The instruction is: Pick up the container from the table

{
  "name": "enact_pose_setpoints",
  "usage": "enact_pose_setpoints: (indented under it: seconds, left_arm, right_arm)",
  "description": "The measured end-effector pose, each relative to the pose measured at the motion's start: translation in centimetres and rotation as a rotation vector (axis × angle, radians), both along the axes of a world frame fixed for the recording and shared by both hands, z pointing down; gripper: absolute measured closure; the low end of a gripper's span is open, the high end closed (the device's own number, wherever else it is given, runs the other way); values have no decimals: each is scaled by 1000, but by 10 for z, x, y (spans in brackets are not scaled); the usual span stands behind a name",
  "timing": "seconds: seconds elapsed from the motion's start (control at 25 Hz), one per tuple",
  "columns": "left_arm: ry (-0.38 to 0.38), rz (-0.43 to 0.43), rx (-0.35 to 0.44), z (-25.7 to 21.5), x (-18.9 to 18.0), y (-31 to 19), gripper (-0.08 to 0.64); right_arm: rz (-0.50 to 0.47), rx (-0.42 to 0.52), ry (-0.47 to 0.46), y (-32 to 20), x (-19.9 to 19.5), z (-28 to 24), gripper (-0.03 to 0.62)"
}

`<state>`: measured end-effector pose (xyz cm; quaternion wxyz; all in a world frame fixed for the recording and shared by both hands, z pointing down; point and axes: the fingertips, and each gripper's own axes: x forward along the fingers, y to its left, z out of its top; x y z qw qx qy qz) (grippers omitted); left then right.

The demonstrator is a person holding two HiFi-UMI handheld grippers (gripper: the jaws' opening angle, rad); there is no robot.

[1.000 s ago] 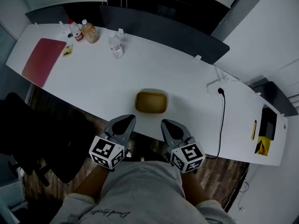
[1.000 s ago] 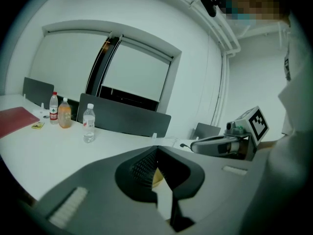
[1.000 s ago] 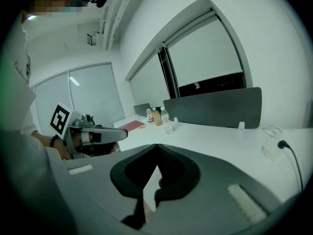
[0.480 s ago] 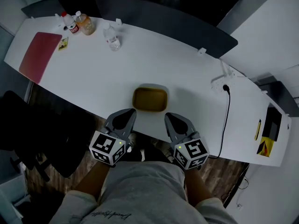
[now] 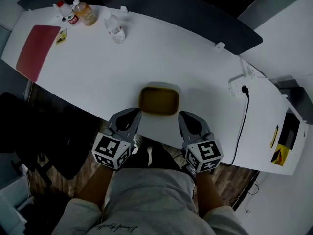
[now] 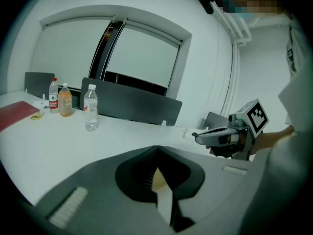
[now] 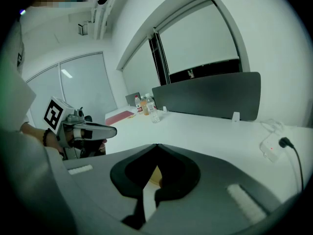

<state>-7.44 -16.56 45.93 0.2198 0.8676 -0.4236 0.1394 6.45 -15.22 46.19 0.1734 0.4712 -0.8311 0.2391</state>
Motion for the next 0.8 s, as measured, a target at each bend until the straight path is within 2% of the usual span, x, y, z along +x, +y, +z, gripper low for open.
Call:
enact_pose_setpoints:
  seconds: [0.52, 0.8]
  left_arm:
    - [-3, -30, -81, 51, -11, -19, 557]
    - [-29, -34, -107, 75, -11, -27, 532]
  right_arm:
    - [65, -49, 23, -19, 10, 48, 577]
    - [81, -92, 38, -20, 15, 74, 575]
